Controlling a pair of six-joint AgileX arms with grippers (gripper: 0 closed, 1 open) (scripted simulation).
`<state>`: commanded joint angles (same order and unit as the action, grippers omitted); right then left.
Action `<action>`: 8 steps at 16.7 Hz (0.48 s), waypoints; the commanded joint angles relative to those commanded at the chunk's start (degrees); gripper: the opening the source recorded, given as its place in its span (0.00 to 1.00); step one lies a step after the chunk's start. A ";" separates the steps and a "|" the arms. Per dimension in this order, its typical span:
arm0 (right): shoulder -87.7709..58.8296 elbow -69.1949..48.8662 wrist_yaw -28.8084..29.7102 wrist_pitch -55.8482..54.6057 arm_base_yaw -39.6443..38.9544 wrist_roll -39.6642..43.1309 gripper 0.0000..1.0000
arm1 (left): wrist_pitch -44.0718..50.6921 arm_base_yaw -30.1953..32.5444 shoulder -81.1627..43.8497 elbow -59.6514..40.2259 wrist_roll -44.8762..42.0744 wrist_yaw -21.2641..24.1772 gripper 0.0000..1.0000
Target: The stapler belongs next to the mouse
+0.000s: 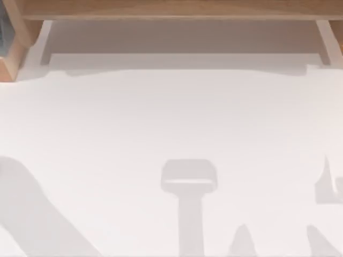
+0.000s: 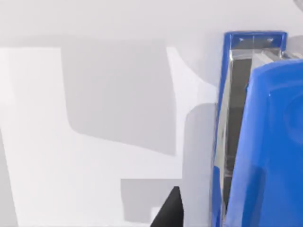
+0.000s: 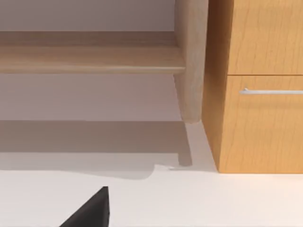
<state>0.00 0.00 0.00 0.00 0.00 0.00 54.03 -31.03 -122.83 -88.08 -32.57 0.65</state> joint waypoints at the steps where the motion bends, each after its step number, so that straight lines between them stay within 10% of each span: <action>1: 0.00 0.00 0.00 0.00 0.00 0.00 1.00 | 0.00 0.00 0.00 0.00 0.00 0.00 0.90; 8: 0.00 0.00 0.00 0.00 0.00 0.00 1.00 | 0.00 0.00 0.00 0.00 0.00 0.00 1.00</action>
